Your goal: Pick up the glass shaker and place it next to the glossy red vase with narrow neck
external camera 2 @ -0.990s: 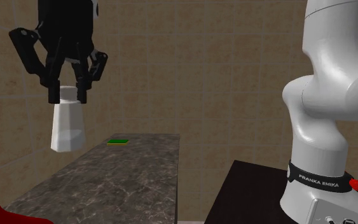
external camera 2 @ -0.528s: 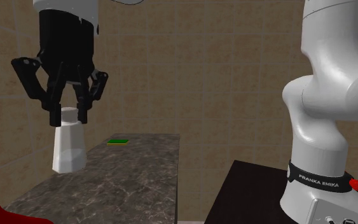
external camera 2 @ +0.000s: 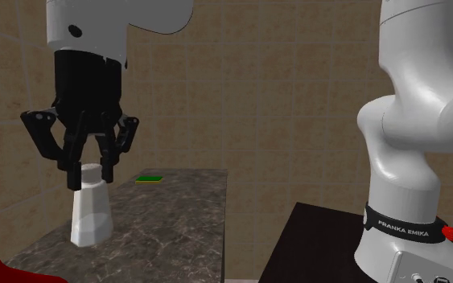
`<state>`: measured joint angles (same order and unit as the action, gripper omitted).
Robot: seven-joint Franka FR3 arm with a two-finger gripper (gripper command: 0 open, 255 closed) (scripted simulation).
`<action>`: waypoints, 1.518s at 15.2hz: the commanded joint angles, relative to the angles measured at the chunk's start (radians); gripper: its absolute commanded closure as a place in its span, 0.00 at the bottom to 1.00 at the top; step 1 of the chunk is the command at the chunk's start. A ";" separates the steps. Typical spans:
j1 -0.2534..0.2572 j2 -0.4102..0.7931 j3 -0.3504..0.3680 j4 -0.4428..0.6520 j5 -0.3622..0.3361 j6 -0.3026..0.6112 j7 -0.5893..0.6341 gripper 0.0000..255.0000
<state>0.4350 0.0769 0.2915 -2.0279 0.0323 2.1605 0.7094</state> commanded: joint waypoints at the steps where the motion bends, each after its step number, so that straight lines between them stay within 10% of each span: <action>1: 0.000 0.011 0.000 -0.017 -0.003 0.028 0.001 1.00; 23: 0.016 0.182 -0.015 -0.123 -0.065 0.299 0.034 1.00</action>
<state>0.4501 0.2491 0.2782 -2.1480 -0.0290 2.4466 0.7415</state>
